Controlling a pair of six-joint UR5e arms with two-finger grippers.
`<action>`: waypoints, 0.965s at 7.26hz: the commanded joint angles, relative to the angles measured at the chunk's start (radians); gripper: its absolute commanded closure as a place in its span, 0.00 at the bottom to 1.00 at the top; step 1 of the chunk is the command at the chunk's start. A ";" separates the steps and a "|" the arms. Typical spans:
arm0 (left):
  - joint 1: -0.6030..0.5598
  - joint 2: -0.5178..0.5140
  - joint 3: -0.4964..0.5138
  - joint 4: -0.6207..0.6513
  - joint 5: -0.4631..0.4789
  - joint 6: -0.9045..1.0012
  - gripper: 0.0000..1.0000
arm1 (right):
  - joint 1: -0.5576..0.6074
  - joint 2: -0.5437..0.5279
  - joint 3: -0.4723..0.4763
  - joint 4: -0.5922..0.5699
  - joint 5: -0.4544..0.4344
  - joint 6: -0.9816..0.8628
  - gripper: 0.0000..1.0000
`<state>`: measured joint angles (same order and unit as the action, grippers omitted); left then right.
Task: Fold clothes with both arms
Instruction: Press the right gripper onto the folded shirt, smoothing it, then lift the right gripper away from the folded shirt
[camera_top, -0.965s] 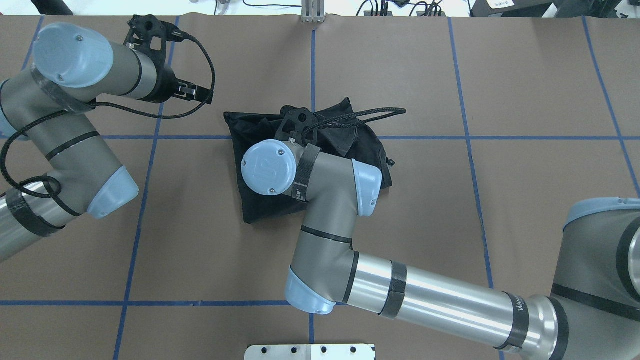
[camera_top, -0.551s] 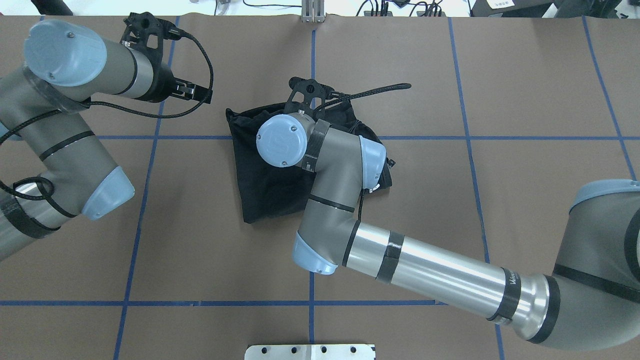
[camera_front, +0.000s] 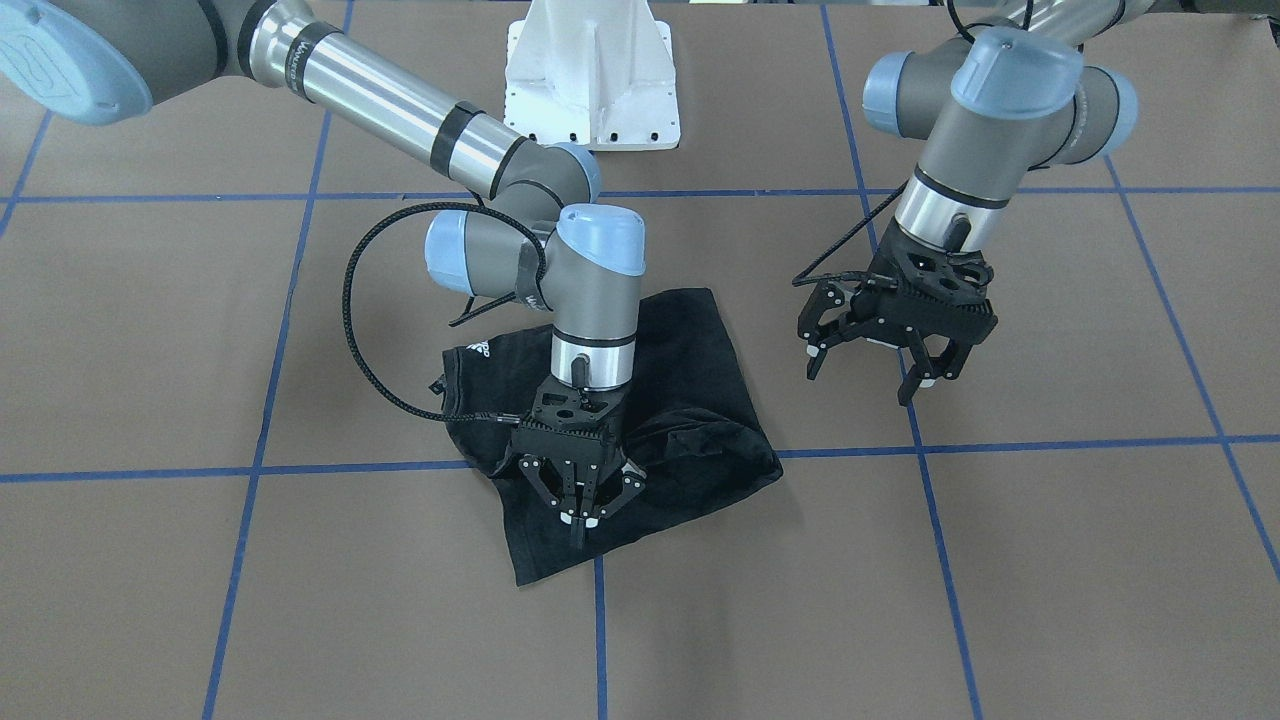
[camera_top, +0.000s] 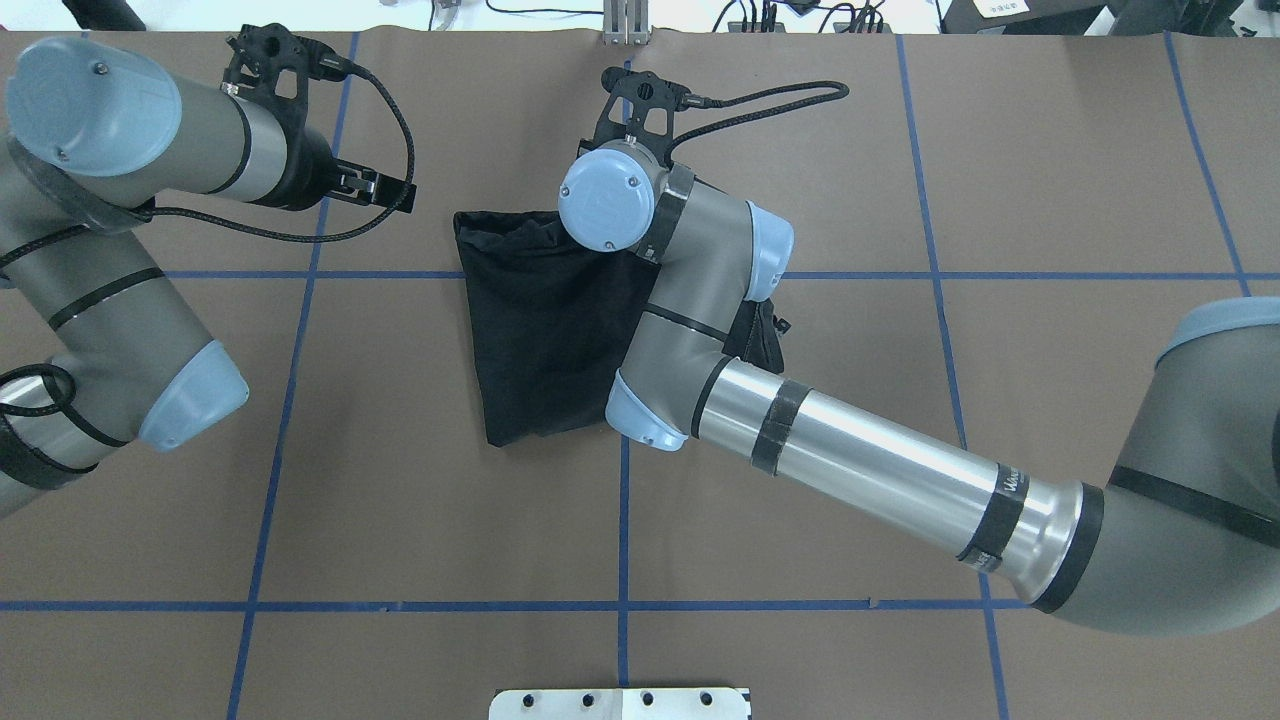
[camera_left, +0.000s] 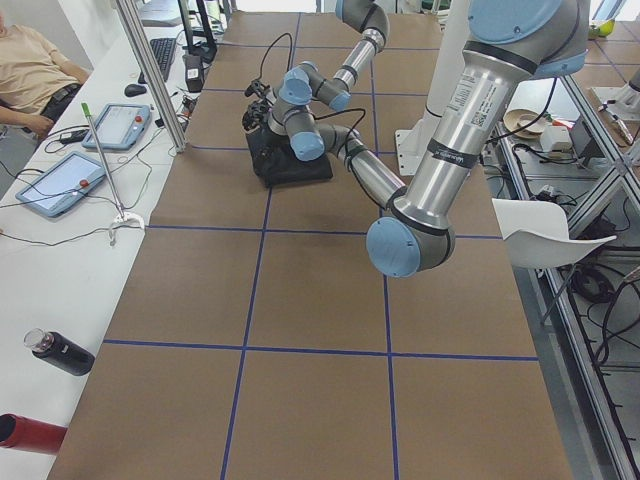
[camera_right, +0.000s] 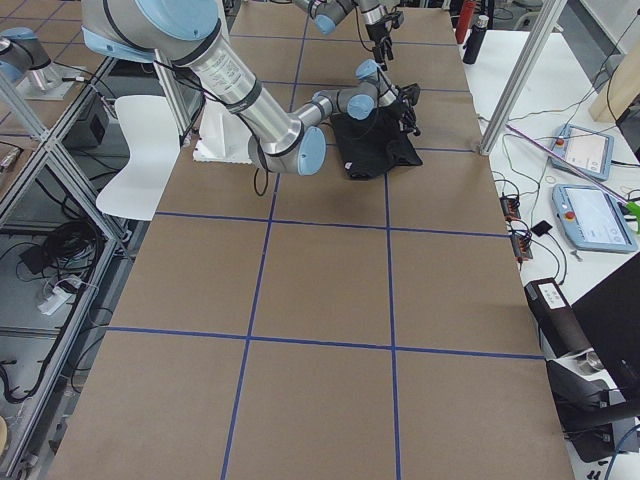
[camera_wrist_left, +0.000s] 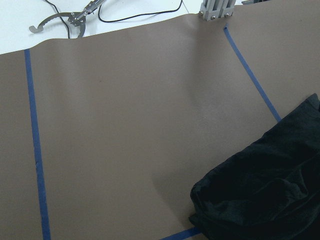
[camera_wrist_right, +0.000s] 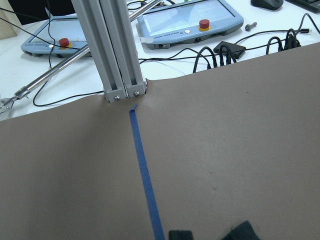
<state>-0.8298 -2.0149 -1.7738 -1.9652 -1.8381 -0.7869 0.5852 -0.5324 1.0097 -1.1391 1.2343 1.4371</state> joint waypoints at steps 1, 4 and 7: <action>0.000 0.001 -0.003 0.000 -0.001 0.000 0.00 | 0.033 0.008 0.004 0.007 0.085 -0.003 0.22; -0.005 0.057 -0.073 0.043 -0.001 0.012 0.00 | 0.085 -0.079 0.235 -0.248 0.310 -0.059 0.00; -0.081 0.129 -0.272 0.293 -0.001 0.199 0.00 | 0.183 -0.402 0.739 -0.517 0.491 -0.289 0.00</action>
<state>-0.8702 -1.9240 -1.9682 -1.7583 -1.8382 -0.6729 0.7231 -0.7979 1.5319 -1.5386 1.6481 1.2559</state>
